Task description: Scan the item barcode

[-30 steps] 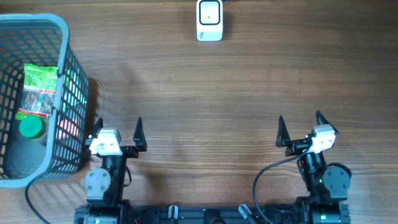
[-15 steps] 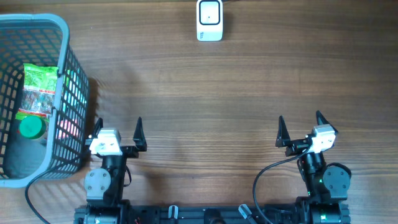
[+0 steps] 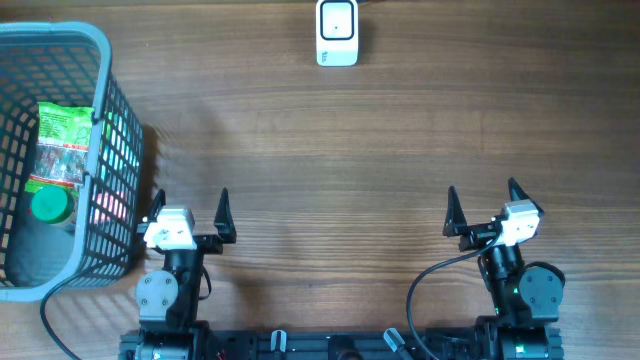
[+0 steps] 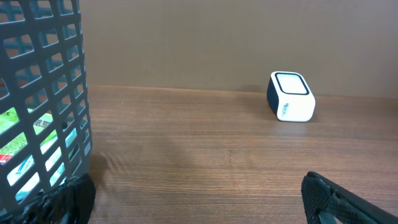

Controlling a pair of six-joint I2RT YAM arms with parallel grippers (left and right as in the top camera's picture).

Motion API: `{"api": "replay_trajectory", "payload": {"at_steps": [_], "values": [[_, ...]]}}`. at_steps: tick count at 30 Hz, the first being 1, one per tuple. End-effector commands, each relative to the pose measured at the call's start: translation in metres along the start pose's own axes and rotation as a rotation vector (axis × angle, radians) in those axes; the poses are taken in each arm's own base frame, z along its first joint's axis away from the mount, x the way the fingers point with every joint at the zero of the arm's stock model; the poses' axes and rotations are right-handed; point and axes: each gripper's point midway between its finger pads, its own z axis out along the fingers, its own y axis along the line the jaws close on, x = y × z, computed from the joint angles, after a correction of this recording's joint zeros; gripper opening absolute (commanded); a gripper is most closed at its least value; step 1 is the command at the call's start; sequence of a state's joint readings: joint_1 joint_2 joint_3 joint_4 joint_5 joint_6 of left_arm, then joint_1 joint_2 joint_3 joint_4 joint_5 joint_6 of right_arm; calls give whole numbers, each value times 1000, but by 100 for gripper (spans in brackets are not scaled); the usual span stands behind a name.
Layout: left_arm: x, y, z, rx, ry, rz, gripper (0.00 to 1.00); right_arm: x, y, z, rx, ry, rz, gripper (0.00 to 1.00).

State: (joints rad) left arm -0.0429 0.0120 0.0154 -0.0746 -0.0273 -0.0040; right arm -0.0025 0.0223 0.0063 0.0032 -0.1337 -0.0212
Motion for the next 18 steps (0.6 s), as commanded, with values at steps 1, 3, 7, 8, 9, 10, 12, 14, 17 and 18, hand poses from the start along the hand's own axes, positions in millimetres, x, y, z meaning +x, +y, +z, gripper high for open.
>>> {"api": "replay_trajectory", "payload": {"at_steps": [1, 3, 7, 8, 9, 10, 12, 14, 17, 18], "values": [[3, -1, 0, 6, 2, 16, 100, 0, -1, 0, 8, -2, -3, 100], [3, -1, 0, 6, 2, 16, 100, 0, -1, 0, 8, -2, -3, 100], [3, 0, 0, 6, 2, 16, 100, 0, -1, 0, 8, -2, -3, 100], [3, 0, 0, 6, 2, 16, 100, 0, -1, 0, 8, -2, -3, 99], [3, 0, 0, 6, 2, 16, 100, 0, -1, 0, 8, -2, -3, 100], [3, 0, 0, 6, 2, 16, 100, 0, -1, 0, 8, -2, -3, 100], [3, 0, 0, 6, 2, 16, 100, 0, -1, 0, 8, -2, -3, 100], [3, 0, 0, 6, 2, 16, 100, 0, -1, 0, 8, -2, -2, 100], [-3, 1, 0, -1, -21, 26, 100, 0, -1, 0, 8, -2, -3, 100], [-4, 1, 0, -2, -26, 26, 100, 0, -1, 0, 8, -2, -3, 100]]}}
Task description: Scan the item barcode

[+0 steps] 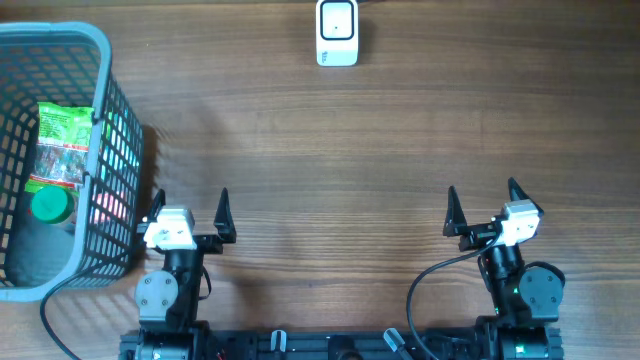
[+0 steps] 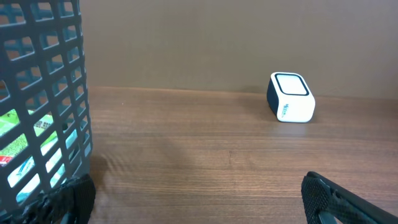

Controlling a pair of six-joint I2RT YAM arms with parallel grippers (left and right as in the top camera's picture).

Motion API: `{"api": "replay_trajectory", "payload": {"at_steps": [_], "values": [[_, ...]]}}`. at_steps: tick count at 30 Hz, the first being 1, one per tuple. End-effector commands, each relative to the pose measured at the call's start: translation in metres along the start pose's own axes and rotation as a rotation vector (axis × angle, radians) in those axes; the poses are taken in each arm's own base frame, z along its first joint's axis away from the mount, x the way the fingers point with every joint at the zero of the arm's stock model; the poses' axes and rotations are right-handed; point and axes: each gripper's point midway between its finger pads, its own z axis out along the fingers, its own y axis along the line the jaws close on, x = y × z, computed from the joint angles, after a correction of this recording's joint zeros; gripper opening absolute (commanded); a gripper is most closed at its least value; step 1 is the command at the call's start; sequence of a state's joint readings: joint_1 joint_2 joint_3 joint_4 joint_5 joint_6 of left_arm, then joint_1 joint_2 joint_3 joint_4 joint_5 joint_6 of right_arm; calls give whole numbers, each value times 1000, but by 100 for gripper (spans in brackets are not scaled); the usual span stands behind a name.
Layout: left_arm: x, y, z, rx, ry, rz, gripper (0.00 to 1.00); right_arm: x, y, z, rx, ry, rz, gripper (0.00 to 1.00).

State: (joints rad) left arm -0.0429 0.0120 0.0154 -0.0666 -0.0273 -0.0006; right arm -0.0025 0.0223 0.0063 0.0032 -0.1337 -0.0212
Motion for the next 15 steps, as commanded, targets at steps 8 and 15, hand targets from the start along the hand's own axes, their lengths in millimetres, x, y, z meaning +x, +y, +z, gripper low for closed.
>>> {"api": "replay_trajectory", "payload": {"at_steps": [8, 15], "values": [[-64, -36, -17, 194, -62, 17, 100, 0, -1, 0, 8, -2, -3, 100], [-163, -48, 11, 199, 212, -62, 100, 0, -1, 0, 8, -2, -3, 100]]}}
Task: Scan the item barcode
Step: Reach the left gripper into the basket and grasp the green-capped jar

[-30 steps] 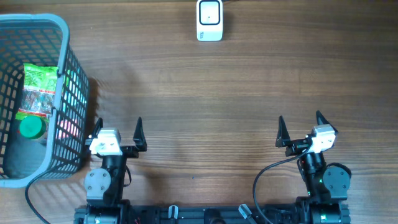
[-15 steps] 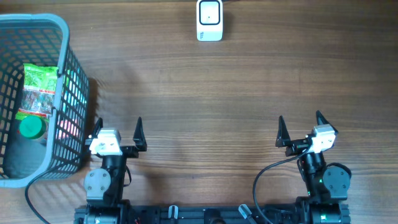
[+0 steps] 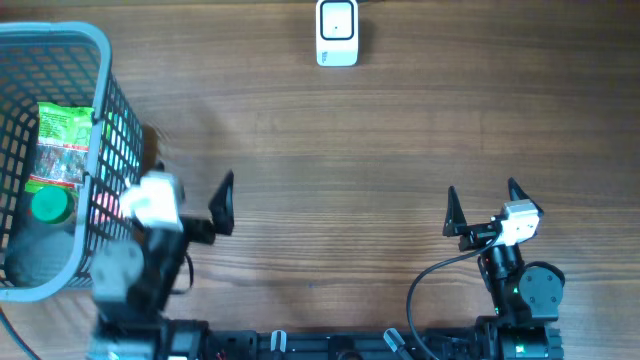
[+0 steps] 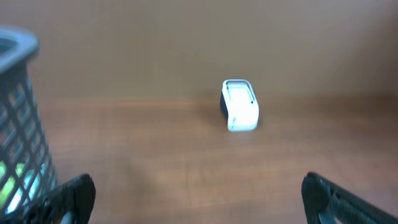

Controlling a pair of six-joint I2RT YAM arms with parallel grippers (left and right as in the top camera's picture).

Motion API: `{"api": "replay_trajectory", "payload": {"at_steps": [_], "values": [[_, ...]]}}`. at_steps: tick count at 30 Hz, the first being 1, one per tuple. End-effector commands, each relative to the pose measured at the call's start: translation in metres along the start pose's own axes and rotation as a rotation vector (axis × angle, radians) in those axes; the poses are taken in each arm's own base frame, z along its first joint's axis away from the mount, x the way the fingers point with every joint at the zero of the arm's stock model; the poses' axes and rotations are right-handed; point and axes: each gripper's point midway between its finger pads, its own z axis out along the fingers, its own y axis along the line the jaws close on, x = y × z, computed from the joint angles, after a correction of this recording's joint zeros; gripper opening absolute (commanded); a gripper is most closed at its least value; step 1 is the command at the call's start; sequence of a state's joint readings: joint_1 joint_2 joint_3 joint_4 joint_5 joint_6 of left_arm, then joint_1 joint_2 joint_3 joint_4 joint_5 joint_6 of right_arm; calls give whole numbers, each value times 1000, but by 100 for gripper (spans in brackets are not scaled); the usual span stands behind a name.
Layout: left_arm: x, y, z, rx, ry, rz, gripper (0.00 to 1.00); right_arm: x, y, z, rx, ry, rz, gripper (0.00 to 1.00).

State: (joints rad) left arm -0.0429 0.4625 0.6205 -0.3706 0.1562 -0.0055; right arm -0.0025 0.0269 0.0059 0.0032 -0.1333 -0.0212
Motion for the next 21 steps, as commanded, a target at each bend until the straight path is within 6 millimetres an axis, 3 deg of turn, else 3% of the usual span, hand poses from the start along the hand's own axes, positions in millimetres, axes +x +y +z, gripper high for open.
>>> {"api": "replay_trajectory", "payload": {"at_steps": [1, 2, 5, 7, 8, 10, 12, 13, 14, 15, 17, 19, 21], "values": [[-65, -21, 3, 91, 125, -66, 100, -2, -1, 0, 8, -7, -3, 100], [-66, -33, 2, 148, 226, -94, 100, -2, -1, 0, 8, -7, -3, 100], [-46, -38, 6, 178, 419, -140, 100, -2, -1, 0, 8, -7, -3, 100], [-53, -33, 12, 144, 417, -158, 100, -2, -1, 0, 8, -7, -3, 100], [-67, -18, 13, 48, 382, -226, 100, -2, -1, 0, 8, -7, -3, 100], [-113, 32, 2, -240, 249, -431, 100, -2, -1, 0, 8, -7, -3, 100], [-146, 78, -21, -447, 171, -493, 100, -2, -1, 0, 8, -8, -3, 100], [-150, 105, -36, -573, 167, -517, 100, -2, -1, 0, 8, -7, -3, 100], [-144, 133, -53, -712, 183, -570, 100, -2, -1, 0, 8, -7, -3, 100], [-125, 165, -70, -858, 226, -653, 100, -2, -1, 0, 8, -7, -3, 100], [-84, 210, -92, -1056, 309, -840, 100, -2, -1, 0, 8, -7, -3, 100], [-41, 255, -106, -1213, 397, -1028, 100, -2, -1, 0, 8, -7, -3, 100], [-14, 282, -104, -1263, 477, -1093, 100, -2, -1, 0, 8, -7, -4, 100]]}}
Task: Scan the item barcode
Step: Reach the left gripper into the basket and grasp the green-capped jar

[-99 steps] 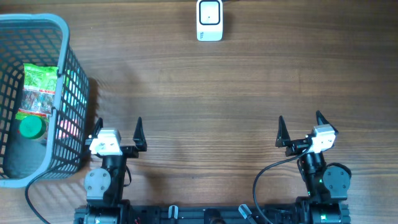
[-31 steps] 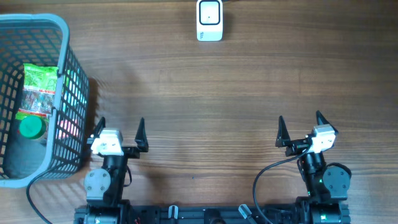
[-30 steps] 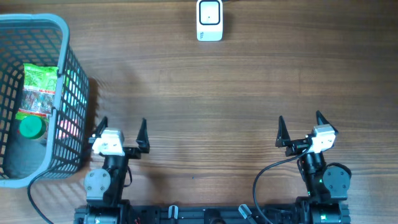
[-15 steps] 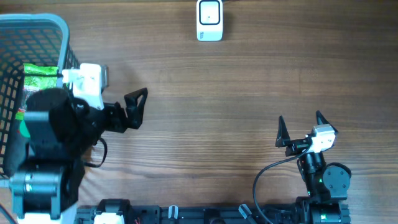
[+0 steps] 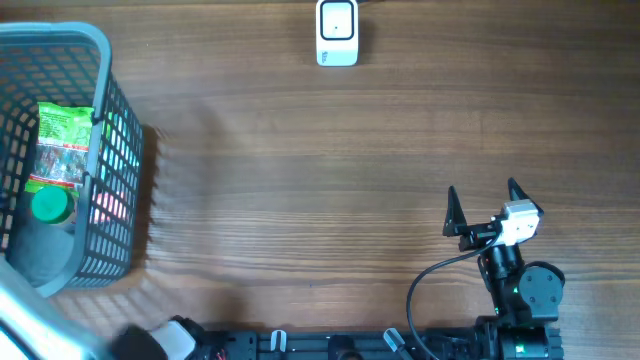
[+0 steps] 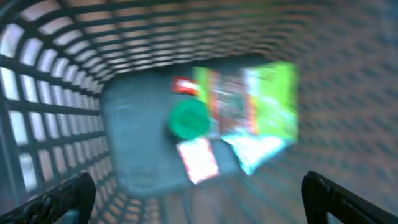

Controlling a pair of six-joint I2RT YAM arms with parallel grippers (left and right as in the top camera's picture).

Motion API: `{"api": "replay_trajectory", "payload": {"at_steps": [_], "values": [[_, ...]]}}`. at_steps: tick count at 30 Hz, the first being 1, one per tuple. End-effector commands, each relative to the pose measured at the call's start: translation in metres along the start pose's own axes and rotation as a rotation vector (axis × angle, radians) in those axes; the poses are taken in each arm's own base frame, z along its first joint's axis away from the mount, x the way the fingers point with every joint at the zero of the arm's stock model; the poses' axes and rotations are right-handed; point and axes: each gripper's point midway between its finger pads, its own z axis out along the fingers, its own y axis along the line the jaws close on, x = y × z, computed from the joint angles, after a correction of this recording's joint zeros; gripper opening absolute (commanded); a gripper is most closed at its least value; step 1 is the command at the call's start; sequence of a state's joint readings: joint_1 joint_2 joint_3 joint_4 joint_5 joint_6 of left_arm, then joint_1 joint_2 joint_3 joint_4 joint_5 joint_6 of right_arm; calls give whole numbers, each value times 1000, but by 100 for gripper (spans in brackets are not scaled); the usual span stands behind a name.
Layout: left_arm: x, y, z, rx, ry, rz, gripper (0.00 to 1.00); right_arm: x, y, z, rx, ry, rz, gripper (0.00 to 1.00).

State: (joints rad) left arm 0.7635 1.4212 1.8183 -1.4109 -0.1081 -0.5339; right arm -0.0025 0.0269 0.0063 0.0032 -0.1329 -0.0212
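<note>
A grey mesh basket (image 5: pixel 118 150) stands at the table's left. Inside lie a green printed packet (image 5: pixel 62 145), a round green lid (image 5: pixel 50 205) and a pink packet (image 5: pixel 110 205). The left wrist view looks down into the basket (image 6: pixel 56 124), blurred, at the green packet (image 6: pixel 267 99), green lid (image 6: pixel 188 119) and pink-white packet (image 6: pixel 199 160). My left gripper (image 6: pixel 196 183) is open above them, holding nothing. In the overhead view the left arm (image 5: pixel 35 320) is only a grey blur. The white scanner (image 5: pixel 337 32) sits at the far edge. My right gripper (image 5: pixel 480 205) rests open.
The basket's tall mesh walls surround the items on all sides. A cable (image 5: pixel 430 285) loops by the right arm's base. Bare wooden tabletop (image 5: pixel 320 170) lies between the basket, the scanner and the right arm.
My left arm has moved from beside the basket's right wall to the front left corner. Its camera, which faced the scanner, now looks down into the basket. The right arm has not moved.
Both grippers first rested open near the front edge, the left one facing the scanner beside the basket, and stayed so. Then the left arm was lifted and swung toward the basket. Now its open gripper hangs over the items inside.
</note>
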Motion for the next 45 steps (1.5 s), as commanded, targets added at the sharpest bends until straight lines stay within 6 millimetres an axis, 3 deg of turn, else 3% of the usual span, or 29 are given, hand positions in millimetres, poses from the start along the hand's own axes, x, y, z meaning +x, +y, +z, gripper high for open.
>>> {"api": "replay_trajectory", "payload": {"at_steps": [1, 7, 9, 13, 19, 20, 22, 24, 28, 32, 34, 36, 38, 39, 40, 42, 43, 45], "values": [[-8, 26, 59, -151, 116, -121, 100, -1, -1, 0, 7, -7, -3, 100], [30, 34, 160, -273, 329, -64, 100, -1, -1, 0, 8, -7, -3, 100], [49, 20, 185, -185, 371, 39, 100, -1, -1, 0, 8, -7, -4, 100], [79, 17, 216, -156, 383, 151, 100, -1, -1, 0, 8, -7, -3, 100], [92, 26, 236, -175, 361, 170, 100, -2, -1, 0, 7, -7, -3, 99], [93, 30, 238, -192, 354, 173, 96, -1, -1, 0, 8, -7, -3, 100], [93, 31, 239, -192, 355, 172, 73, -1, -1, 0, 8, -7, -3, 100], [93, 31, 238, -192, 354, 173, 58, -1, -1, 0, 8, -7, -3, 100], [77, 23, 228, -177, 318, 160, 53, -1, -1, 0, 8, -7, -3, 100], [31, -10, 165, -82, 238, 121, 51, -1, -1, 0, 7, -7, -3, 100], [2, -53, 86, 140, 184, 102, 51, -1, -1, 0, 7, -7, -3, 100], [-12, -78, 31, 305, 125, 104, 51, -1, -1, 0, 7, -7, -3, 100], [-17, -112, -59, 573, 51, 81, 51, -1, -1, 0, 7, -7, -3, 100], [-12, -124, -93, 680, 41, 81, 52, -1, -1, 0, 8, -7, -4, 100], [2, -142, -140, 842, 32, 111, 52, -1, -1, 0, 8, -7, -3, 100], [38, -164, -192, 1001, 55, 188, 51, -1, -1, 0, 8, -7, -3, 100], [62, -175, -209, 1055, 86, 255, 52, -1, -1, 0, 8, -7, -3, 100], [101, -191, -216, 1064, 148, 339, 51, -1, -1, 0, 8, -7, -3, 100]]}}
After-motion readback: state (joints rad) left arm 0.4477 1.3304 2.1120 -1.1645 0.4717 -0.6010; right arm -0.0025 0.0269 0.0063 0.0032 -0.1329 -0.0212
